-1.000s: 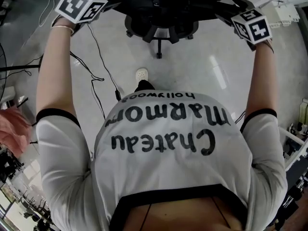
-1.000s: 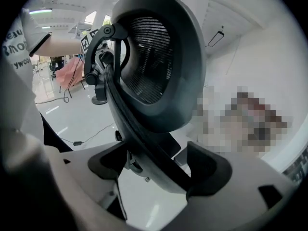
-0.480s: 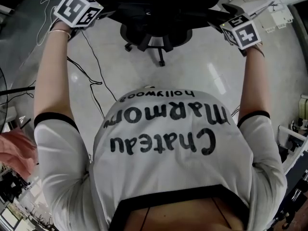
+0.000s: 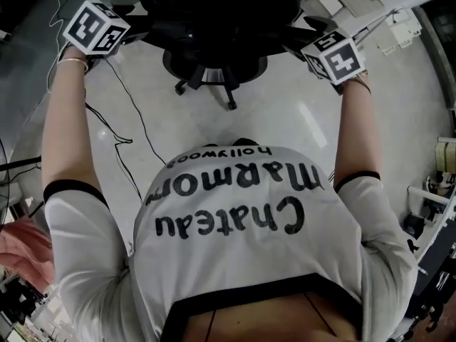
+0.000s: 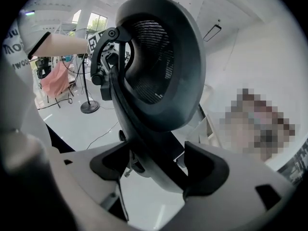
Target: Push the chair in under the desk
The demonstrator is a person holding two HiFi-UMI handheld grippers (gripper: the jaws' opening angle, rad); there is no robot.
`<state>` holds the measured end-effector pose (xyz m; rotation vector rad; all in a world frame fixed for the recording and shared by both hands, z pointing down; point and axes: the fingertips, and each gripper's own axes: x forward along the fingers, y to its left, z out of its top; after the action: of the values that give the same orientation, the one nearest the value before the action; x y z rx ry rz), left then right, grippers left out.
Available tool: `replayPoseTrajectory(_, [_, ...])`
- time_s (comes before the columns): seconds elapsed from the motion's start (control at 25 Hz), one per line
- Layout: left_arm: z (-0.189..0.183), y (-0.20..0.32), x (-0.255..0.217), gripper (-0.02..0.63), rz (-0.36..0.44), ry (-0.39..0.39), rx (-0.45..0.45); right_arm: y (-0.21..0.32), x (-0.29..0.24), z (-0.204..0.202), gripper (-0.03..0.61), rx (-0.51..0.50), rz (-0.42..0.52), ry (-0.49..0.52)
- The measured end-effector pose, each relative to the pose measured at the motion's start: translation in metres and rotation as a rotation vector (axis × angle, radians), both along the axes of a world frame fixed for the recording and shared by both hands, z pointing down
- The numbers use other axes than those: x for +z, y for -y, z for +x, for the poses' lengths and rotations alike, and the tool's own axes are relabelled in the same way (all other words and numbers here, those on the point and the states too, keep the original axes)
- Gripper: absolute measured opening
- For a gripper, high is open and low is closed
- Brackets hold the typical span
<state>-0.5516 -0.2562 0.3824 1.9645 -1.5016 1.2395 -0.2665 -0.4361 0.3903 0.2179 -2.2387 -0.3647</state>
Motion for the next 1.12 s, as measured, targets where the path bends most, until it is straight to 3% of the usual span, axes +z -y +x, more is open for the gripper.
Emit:
replayPoseTrajectory(0.2, [0.065,-0.044,-0.002,0.334,0.072,0.032,-0.027,-0.036,0.007,0.061,0.35,-0.049,0.001,-0.002])
replayPoseTrajectory(0.28, [0.075,-0.05,0.001,0.336,0.086,0.035,-0.031,-0.039,0.012,0.07,0.337,-0.055,0.017,-0.035])
replayPoseTrajectory(0.48, [0.023,-0.02,-0.001,0.337,0.132,0.045,0.006,-0.015,0.014,0.025,0.317,-0.057,0.009,-0.08])
replayPoseTrajectory(0.6, [-0.006,0.001,-0.002,0.342,0.114,0.049,0.019,-0.003,0.014,0.002,0.297,-0.077,0.008,-0.076])
replayPoseTrajectory(1.12, [-0.019,0.004,0.002,0.348,0.047,0.03,-0.044,-0.012,-0.001,-0.002,0.235,-0.244,-0.078,-0.001])
